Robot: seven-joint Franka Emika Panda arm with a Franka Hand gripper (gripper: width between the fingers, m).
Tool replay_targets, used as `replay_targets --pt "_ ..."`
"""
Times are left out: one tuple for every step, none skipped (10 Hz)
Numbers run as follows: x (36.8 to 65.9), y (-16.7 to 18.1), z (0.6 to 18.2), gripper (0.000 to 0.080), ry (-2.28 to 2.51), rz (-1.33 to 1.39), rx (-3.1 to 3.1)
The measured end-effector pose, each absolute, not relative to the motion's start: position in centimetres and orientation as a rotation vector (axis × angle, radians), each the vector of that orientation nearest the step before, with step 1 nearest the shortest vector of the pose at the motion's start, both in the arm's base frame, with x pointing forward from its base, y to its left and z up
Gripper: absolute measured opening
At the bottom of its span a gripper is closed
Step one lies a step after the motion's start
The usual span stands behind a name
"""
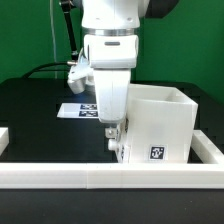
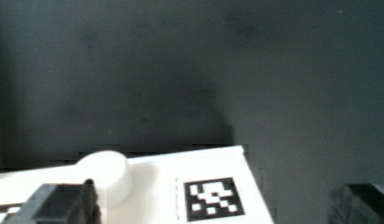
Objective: Assemble drawer
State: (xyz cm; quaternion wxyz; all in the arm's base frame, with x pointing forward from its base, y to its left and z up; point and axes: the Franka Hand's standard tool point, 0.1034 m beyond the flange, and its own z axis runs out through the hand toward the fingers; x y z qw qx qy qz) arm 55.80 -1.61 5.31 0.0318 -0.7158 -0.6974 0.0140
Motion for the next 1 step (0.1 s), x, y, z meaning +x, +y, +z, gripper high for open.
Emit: replay_targets --pt "55.77 -1.62 5.25 0.0649 -2.147 0.044 -2.204"
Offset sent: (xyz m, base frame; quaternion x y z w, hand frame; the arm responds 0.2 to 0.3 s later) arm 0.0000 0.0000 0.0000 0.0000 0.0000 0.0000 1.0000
